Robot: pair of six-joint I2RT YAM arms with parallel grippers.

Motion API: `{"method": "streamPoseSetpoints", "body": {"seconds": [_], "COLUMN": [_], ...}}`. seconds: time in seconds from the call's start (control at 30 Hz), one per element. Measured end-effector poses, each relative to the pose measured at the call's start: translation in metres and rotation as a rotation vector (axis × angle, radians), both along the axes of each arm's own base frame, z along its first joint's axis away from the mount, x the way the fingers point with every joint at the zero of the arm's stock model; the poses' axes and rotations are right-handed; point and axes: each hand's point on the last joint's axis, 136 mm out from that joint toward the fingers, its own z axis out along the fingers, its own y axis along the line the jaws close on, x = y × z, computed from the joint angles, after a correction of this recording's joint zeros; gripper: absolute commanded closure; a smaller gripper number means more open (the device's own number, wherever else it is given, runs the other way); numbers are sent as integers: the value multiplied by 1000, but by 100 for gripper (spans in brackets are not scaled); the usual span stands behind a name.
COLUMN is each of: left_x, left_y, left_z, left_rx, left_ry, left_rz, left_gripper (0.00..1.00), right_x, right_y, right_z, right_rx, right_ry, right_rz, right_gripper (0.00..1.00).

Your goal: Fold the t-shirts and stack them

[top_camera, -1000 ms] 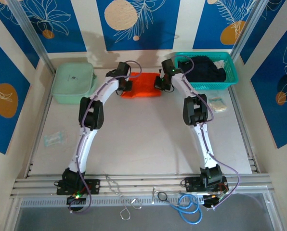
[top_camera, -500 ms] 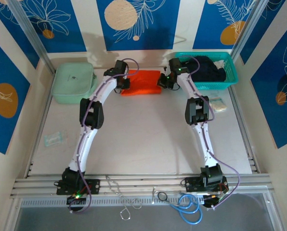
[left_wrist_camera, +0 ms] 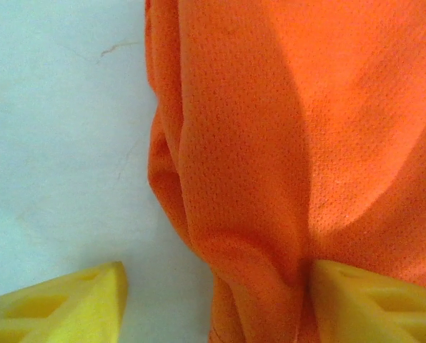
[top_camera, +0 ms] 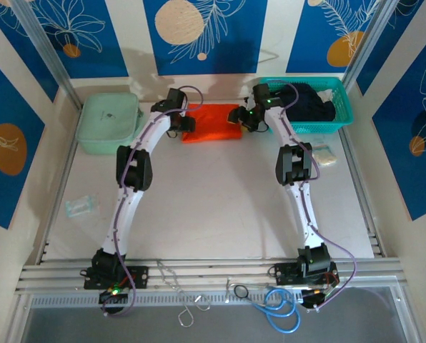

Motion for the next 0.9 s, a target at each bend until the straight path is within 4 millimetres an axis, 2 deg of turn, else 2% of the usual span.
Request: {"method": "streamPoseSetpoints", "body": {"seconds": [0.1, 0.17, 0.2, 0.37, 0.47, 0.57, 0.67, 0.73, 0.8, 0.9], "left_x": [0, 1, 0, -13, -37, -65, -87, -100, -116, -146], "left_y": [0, 1, 1, 9, 18, 29, 39, 45, 52, 62], "left_z": [24, 57, 73, 185, 246, 293, 329, 344, 348, 344], "left_rx": [-4, -9, -9, -27, -43, -47, -49, -44, -35, -21], "left_ry": [-32, -81, -107, -288, -391, -481, -551, -585, -599, -616], "left_rz": [-8, -14, -20, -27, -25, -20, -10, -8, -8, -15], "left_gripper": [18, 11, 9, 1, 1, 1, 1, 1, 1, 1], "right_x": [-3, -4, -6, -19, -35, -58, -84, -101, -122, -155], "right_y": [-6, -8, -8, -8, -6, 2, 14, 20, 27, 30], "right_z": [18, 42, 56, 137, 185, 226, 255, 268, 276, 282], "right_rx": [-14, -20, -19, -38, -59, -75, -74, -77, -83, -118], "right_ry": [-16, -49, -67, -193, -274, -342, -386, -403, -412, -434], "right_rz": [5, 14, 15, 41, 63, 97, 142, 169, 202, 237], "right_gripper": [17, 1, 1, 1, 1, 1, 1, 1, 1, 1]}}
